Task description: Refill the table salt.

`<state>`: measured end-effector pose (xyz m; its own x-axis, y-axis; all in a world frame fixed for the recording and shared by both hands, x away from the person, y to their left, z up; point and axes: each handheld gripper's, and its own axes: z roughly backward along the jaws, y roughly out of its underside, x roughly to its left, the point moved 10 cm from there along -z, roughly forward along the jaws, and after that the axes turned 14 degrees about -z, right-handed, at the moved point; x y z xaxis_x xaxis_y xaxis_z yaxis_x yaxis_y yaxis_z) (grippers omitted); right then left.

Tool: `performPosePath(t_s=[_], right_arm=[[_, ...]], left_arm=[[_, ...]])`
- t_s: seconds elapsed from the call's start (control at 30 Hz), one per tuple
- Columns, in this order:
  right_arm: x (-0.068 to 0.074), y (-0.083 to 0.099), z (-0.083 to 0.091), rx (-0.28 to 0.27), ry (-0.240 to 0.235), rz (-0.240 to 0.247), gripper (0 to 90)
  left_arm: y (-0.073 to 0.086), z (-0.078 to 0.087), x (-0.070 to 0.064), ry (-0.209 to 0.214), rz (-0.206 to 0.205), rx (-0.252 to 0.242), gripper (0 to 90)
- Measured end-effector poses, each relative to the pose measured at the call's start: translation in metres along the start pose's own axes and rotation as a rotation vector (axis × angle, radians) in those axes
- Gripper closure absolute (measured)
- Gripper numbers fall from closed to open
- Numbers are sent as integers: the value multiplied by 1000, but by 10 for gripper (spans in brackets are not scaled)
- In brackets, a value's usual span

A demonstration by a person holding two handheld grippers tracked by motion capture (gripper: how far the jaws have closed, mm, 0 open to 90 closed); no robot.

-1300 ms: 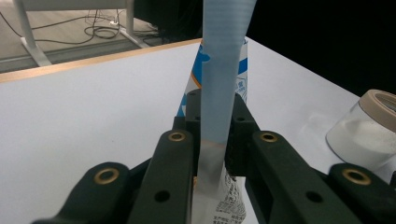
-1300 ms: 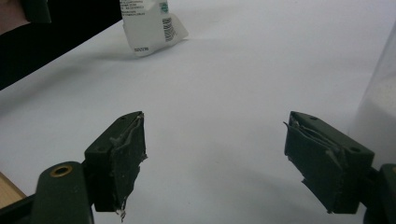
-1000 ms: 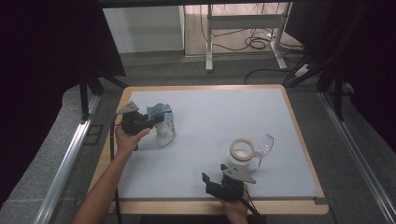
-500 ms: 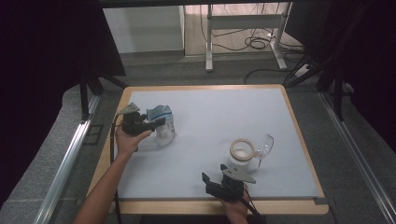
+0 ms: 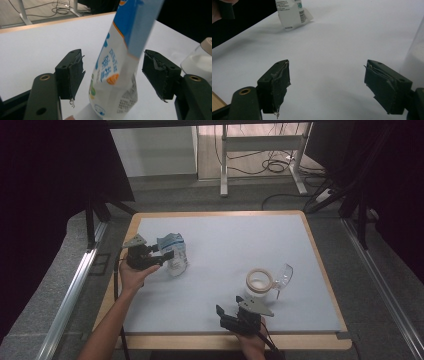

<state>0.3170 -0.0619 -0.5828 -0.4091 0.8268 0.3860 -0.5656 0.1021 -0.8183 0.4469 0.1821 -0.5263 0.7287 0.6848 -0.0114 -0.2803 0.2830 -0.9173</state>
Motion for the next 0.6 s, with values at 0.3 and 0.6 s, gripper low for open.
performPosePath(t_s=[0.3, 0.6], right_arm=[[0, -1, 0, 0, -1, -2, 210], [0, -2, 1, -4, -3, -4, 210]], left_arm=[[8, 8, -10, -8, -10, 25, 327], [21, 17, -14, -21, 17, 39, 328]])
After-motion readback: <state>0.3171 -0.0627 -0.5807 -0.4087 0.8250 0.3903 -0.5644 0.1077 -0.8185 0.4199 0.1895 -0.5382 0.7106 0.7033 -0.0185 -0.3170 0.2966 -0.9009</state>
